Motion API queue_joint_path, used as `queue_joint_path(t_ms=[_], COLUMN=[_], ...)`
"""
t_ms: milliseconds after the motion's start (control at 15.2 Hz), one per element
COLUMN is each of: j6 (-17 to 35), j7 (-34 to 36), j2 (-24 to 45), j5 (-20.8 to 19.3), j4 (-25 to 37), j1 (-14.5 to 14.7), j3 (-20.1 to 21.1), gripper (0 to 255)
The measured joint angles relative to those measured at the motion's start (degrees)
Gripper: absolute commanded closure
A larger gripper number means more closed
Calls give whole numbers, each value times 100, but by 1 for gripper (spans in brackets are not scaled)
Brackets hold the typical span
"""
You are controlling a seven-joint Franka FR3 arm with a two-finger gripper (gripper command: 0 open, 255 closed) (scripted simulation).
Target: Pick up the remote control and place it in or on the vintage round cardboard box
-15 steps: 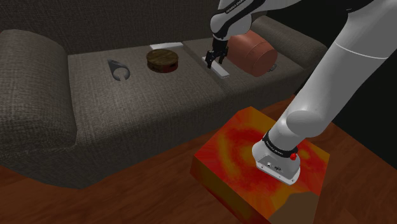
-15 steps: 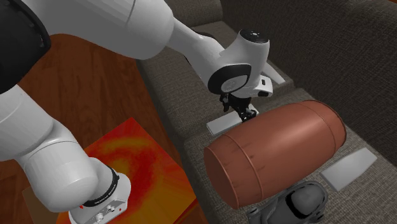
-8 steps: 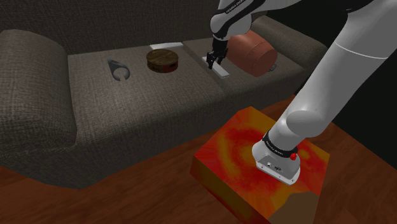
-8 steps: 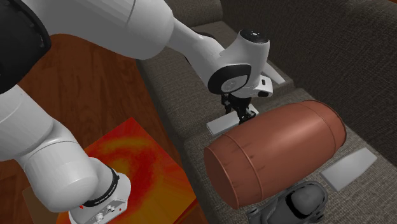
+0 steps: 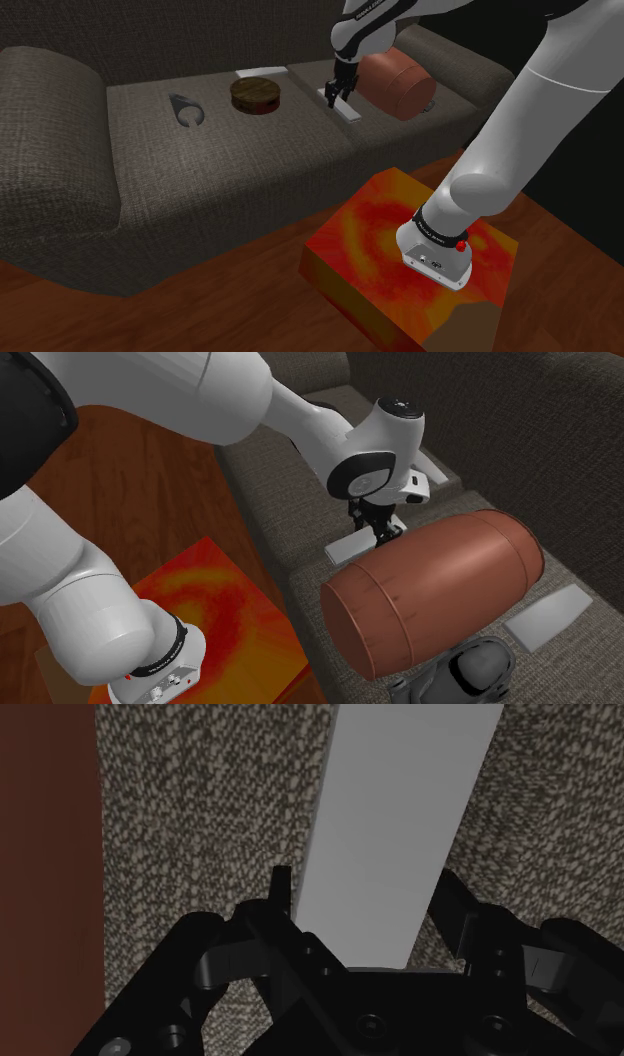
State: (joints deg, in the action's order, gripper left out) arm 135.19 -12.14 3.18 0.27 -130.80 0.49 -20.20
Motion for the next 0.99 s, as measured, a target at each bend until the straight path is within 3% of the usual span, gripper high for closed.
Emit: queue_joint_path(t_ms=[990], j6=[-1093], j7=[186], j2=[-640], j5=[-272], j4=[488], j1=[22], j3=[15], gripper=[255])
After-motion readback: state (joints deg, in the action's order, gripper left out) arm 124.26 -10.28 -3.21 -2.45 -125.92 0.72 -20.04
